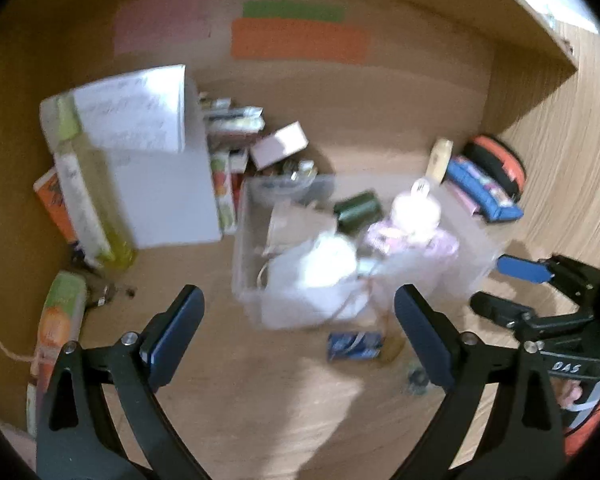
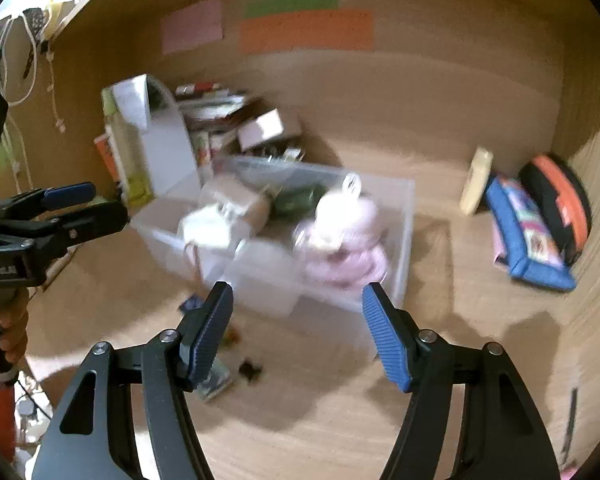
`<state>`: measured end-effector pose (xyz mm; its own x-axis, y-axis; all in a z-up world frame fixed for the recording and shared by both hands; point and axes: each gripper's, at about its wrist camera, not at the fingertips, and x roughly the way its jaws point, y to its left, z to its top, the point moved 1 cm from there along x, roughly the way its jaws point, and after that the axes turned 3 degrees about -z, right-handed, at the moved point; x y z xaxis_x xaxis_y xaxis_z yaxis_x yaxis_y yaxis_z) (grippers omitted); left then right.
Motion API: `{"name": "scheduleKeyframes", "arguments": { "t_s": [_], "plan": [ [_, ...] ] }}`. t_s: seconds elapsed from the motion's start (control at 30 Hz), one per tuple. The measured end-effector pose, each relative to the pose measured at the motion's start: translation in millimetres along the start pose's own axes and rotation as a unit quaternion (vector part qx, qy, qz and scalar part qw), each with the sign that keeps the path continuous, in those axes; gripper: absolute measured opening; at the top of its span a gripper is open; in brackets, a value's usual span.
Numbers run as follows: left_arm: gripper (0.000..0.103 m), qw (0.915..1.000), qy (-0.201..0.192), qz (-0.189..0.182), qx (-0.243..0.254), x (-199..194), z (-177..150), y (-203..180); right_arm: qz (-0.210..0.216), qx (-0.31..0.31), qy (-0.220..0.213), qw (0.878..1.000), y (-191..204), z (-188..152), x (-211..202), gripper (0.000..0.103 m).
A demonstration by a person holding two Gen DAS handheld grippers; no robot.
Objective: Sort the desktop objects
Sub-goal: 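Move both open tools back toward the items beside the box, then grasp the blue Max box with the left tool while the right tool grasps the green square case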
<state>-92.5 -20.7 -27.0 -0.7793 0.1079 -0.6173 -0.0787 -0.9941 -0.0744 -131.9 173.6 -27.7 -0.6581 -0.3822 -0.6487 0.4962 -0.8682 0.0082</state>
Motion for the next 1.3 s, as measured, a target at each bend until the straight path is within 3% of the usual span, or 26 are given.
{"name": "scheduleKeyframes", "arguments": {
  "t_s": [0.33,0.5,0.63,0.8,0.93,1.13,1.3],
  "plan": [
    [0.097,0.9982,0.057,0.018,-0.003,23,-42,11,0.009,-0.009,0.05,0.999,17,-43,12,0.063],
    [0.097,0.9944,0.099,0.031,0.022,45,-49,6,0.046,0.003,0.074,0.996,29,-58,18,0.063],
    [0.097,0.9923,0.114,0.014,0.046,55,-48,-6,0.062,-0.021,0.085,0.994,44,-64,21,0.063],
    [0.097,0.9883,0.131,0.012,0.076,69,-48,-22,0.061,-0.035,0.094,0.993,50,-63,24,0.063],
    [0.097,0.9858,0.143,0.001,0.089,78,-49,-28,0.08,-0.041,0.1,0.991,55,-64,27,0.053],
    [0.097,0.9835,0.159,-0.023,0.082,90,-46,-31,0.066,-0.056,0.111,0.99,64,-60,34,0.046],
    [0.097,0.984,0.163,-0.034,0.063,97,-43,-31,0.035,-0.065,0.104,0.992,61,-57,39,0.045]
  ]
}}
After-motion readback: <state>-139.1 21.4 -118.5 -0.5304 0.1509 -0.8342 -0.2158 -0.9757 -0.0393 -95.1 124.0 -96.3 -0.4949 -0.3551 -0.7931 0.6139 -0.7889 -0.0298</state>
